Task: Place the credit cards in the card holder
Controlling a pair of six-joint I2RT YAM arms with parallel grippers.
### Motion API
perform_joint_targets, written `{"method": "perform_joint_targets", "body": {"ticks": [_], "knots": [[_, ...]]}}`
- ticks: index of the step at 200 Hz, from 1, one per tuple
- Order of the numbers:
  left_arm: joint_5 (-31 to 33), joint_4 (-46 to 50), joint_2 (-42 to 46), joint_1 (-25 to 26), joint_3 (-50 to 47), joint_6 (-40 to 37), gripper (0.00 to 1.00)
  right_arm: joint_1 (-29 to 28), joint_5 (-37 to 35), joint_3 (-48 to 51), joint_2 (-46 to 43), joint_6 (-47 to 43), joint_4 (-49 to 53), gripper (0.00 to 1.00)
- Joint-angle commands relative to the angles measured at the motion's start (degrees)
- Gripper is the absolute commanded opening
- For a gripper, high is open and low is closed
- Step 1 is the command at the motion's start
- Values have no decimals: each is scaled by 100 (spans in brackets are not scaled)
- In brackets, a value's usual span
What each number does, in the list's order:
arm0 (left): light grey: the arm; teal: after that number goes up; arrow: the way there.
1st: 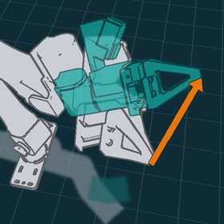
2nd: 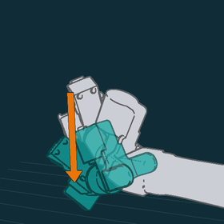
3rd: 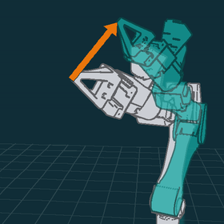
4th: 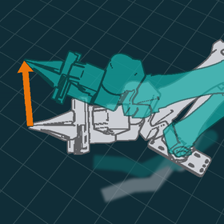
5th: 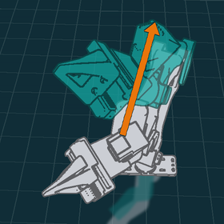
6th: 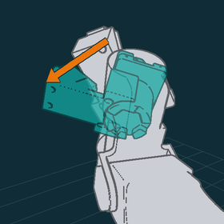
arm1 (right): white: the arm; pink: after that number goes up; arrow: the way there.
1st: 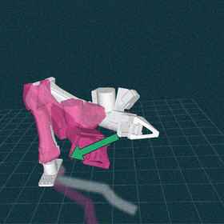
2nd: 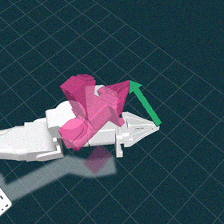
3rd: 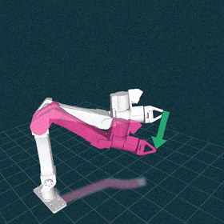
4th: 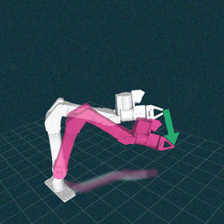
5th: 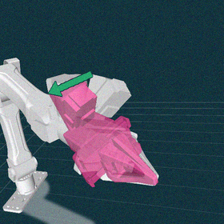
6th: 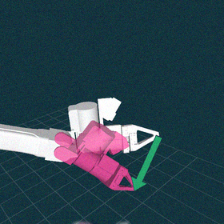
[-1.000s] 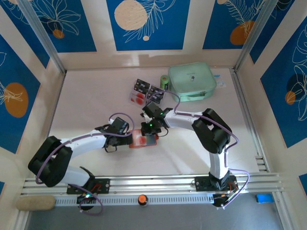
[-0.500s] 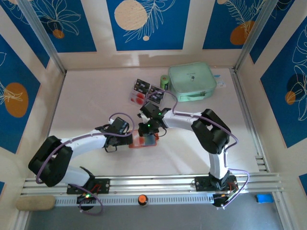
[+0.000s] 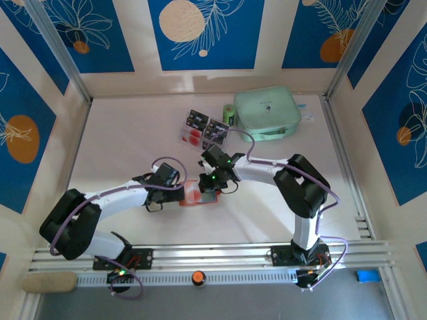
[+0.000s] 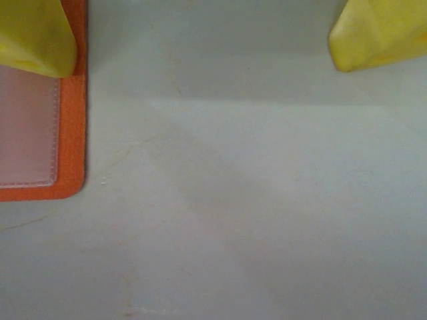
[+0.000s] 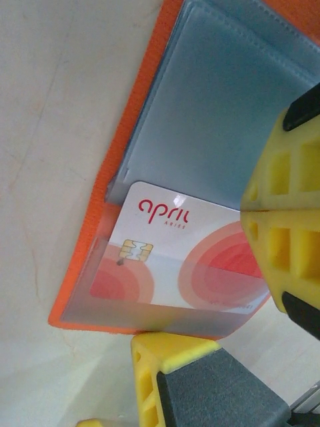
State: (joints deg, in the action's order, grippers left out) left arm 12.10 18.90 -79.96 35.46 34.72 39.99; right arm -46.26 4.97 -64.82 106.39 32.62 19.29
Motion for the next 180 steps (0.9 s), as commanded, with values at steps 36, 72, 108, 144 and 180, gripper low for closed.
{"method": "perform_joint_targets", "body": {"ticks": [36, 72, 108, 144, 180], "knots": [[-515, -154, -300, -40, -183, 0, 100, -123, 175, -186, 224, 29, 92, 0], [-524, -153, -292, -39, -189, -5, 100, -231, 251, -394, 380, -17, 163, 0], [-508, -67, -189, -42, -128, -10, 100, -296, 276, -533, 456, -37, 231, 0], [-398, 180, 139, -42, 70, -4, 100, -296, 355, -576, 486, -28, 242, 0], [-190, 399, 391, -48, 132, 165, 100, -296, 314, -573, 423, -40, 277, 0]]}}
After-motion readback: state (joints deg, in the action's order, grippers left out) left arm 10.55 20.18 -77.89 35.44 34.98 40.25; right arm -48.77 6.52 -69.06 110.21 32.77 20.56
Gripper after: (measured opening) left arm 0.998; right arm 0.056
